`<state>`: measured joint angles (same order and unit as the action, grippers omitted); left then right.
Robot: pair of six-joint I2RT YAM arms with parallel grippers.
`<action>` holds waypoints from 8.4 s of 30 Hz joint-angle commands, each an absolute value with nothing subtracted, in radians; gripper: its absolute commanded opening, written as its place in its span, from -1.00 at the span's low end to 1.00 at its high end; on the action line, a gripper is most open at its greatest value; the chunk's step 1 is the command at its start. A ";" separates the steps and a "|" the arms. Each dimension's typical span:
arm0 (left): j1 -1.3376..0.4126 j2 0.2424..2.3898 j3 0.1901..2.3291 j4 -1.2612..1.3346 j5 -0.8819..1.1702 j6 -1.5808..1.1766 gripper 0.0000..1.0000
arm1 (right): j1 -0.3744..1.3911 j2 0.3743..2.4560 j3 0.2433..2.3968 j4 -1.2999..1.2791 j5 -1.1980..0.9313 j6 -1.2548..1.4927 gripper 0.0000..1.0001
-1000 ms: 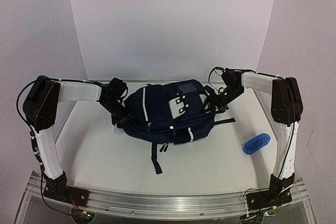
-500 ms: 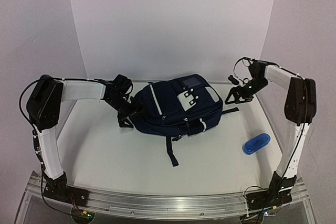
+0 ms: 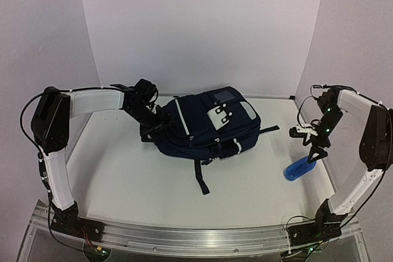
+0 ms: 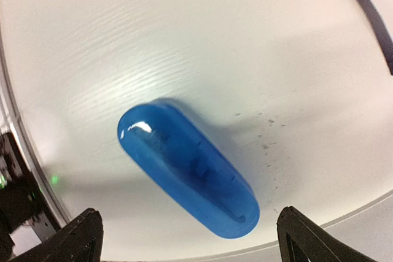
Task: Pack the student bag
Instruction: Pick up the personal item from the center of the board, then adjust the student bag at the center of the board, then place the personal item in the student bag.
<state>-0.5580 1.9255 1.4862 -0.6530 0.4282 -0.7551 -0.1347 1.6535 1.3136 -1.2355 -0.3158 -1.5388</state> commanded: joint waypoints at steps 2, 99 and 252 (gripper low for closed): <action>-0.572 1.891 1.555 -0.687 0.429 -0.730 0.99 | -0.140 1.635 1.248 -1.163 -0.241 -1.830 0.97; -0.718 2.052 1.782 -0.130 0.947 -1.011 0.40 | 0.563 1.642 1.451 -0.476 -0.422 -0.873 0.11; -0.635 1.970 1.888 -0.393 0.893 -1.109 -0.89 | 0.386 1.914 2.076 -0.925 -0.706 -0.677 -0.69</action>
<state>-0.6160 1.9972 2.0215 -0.4561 0.7923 -1.0240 0.3818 1.9406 2.0686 -0.8637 -0.6867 -0.7027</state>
